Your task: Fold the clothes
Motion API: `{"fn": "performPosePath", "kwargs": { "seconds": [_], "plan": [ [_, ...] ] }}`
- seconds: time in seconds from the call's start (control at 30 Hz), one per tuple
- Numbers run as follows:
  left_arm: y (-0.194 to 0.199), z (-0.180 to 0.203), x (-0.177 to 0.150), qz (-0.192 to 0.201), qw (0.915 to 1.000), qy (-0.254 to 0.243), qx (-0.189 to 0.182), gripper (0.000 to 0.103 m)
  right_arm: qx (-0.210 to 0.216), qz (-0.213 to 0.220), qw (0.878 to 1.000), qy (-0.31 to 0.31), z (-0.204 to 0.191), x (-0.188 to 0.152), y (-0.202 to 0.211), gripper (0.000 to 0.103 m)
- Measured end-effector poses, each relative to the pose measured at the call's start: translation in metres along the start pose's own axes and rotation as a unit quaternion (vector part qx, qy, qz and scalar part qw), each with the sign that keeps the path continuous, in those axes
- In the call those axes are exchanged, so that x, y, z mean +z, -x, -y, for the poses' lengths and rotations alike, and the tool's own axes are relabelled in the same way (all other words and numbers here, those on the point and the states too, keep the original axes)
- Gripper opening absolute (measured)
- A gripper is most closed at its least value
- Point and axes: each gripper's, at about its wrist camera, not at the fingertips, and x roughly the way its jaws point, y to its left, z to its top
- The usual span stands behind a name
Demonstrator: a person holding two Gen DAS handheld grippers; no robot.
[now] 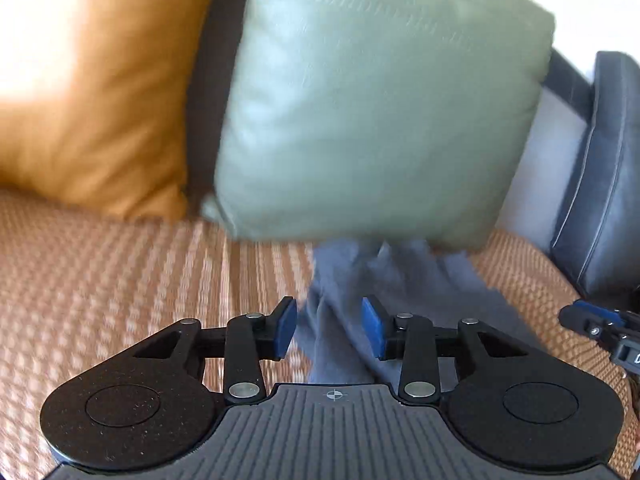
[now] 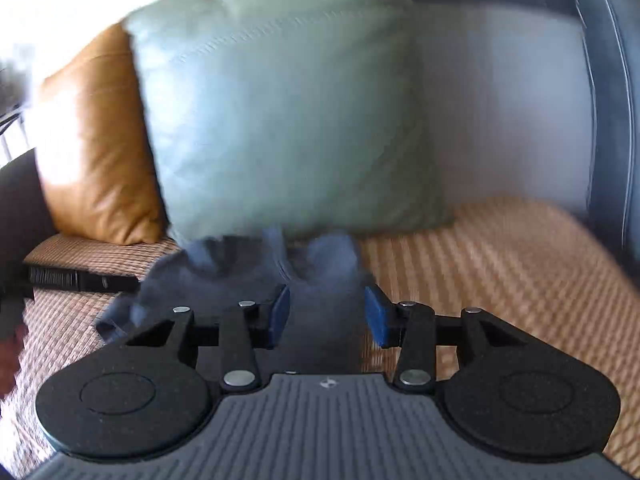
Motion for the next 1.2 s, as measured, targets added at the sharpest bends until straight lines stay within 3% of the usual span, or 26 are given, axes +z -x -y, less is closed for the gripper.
{"fn": "performPosePath", "kwargs": {
  "seconds": [0.1, 0.43, 0.5, 0.57, 0.67, 0.73, 0.8, 0.87, 1.03, 1.1, 1.2],
  "plan": [
    [-0.014, 0.008, 0.007, 0.000, 0.9999, -0.016, 0.006, 0.051, 0.023, -0.009, 1.000, 0.010, -0.005, 0.009, -0.013, 0.041],
    [-0.056, 0.034, 0.029, 0.000, 0.9979, -0.059, 0.027, 0.050, 0.003, -0.070, 0.997, 0.022, -0.001, -0.004, -0.093, 0.035],
    [-0.056, 0.035, 0.033, 0.000, 0.9981, -0.051, 0.034, 0.050, 0.004, -0.078, 0.997, -0.009, 0.006, -0.003, -0.101, 0.035],
    [-0.039, 0.035, 0.031, 0.006, 0.9987, -0.043, 0.028, 0.051, -0.002, -0.077, 0.997, -0.017, 0.008, 0.003, -0.092, 0.034],
    [0.012, 0.038, 0.002, 0.038, 0.9958, -0.075, 0.037, 0.062, 0.007, -0.047, 0.999, 0.009, -0.005, -0.001, -0.048, 0.040],
    [0.033, 0.050, -0.032, 0.056, 0.9875, -0.134, 0.062, 0.063, 0.013, -0.038, 0.999, 0.031, -0.015, -0.012, -0.021, 0.041],
    [0.029, 0.061, -0.059, 0.038, 0.9814, -0.173, 0.074, 0.059, -0.003, -0.037, 0.998, 0.058, -0.028, -0.032, -0.015, 0.041],
    [0.026, 0.067, -0.075, 0.051, 0.9752, -0.192, 0.097, 0.059, -0.015, -0.033, 0.996, 0.081, -0.039, -0.049, -0.014, 0.042],
    [0.061, 0.062, -0.077, 0.069, 0.9859, -0.130, 0.080, 0.064, -0.013, -0.010, 0.999, 0.030, -0.039, -0.039, 0.021, 0.042],
    [0.054, 0.066, -0.088, 0.063, 0.9812, -0.156, 0.094, 0.062, -0.025, -0.013, 0.999, 0.042, -0.045, -0.050, 0.027, 0.043],
    [0.045, 0.064, -0.098, 0.071, 0.9828, -0.139, 0.098, 0.061, -0.035, 0.001, 0.997, 0.070, -0.053, -0.072, 0.024, 0.045]
  ]
}}
